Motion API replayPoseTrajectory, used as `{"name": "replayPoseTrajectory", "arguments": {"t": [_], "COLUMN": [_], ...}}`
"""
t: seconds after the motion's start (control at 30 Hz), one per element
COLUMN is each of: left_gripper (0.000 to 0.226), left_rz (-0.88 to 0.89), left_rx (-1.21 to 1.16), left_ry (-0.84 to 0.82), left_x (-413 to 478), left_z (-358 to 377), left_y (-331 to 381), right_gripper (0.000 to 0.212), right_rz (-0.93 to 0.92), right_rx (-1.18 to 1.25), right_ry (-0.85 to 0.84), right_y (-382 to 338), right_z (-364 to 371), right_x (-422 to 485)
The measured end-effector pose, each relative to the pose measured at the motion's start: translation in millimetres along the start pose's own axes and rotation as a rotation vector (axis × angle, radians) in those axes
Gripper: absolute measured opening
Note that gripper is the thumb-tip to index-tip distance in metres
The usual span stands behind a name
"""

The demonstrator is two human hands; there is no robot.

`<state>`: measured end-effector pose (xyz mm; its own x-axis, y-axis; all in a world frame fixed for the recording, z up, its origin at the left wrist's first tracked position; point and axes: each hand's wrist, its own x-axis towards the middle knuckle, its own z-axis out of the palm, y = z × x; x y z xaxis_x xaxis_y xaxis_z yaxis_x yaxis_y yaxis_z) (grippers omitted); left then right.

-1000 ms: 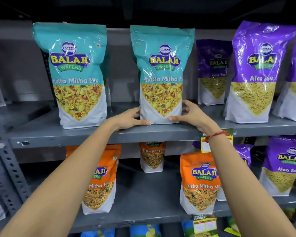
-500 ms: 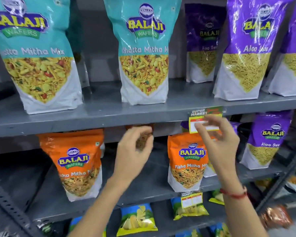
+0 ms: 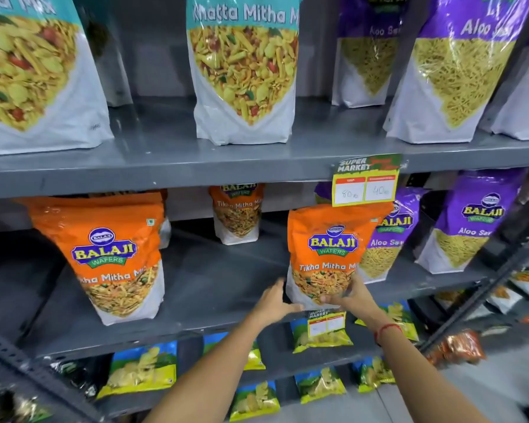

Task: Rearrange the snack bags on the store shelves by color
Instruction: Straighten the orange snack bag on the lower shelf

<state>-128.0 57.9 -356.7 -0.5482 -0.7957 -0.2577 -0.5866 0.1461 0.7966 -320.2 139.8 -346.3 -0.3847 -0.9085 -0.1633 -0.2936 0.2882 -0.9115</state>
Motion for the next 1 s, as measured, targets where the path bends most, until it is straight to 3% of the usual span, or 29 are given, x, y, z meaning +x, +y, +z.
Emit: {"name": "replayPoseTrajectory", "arguments": {"t": [0.17,0.57,1.0], "left_gripper": [0.049,0.048,0.051], "left_rz": [0.023,0.061,0.022], "left_rx": [-0.130,-0.127,-0.088], "left_ry": [0.151,0.256,0.294], "left_x": [-1,-23,-30], "left_z": [-3,-98,-100], "left_y": [0,-56,-87], "right_gripper": [0.087,0.078,0.075], "right_rz": [-0.069,-0.130,-0.126], "right_rx": [-0.087,-0.029,0.019], "right_ry": [0.094,0.019,0.004], "right_y": [-15,-72,-59], "right_z": [11,106,137], "right_x": [7,15,15]}}
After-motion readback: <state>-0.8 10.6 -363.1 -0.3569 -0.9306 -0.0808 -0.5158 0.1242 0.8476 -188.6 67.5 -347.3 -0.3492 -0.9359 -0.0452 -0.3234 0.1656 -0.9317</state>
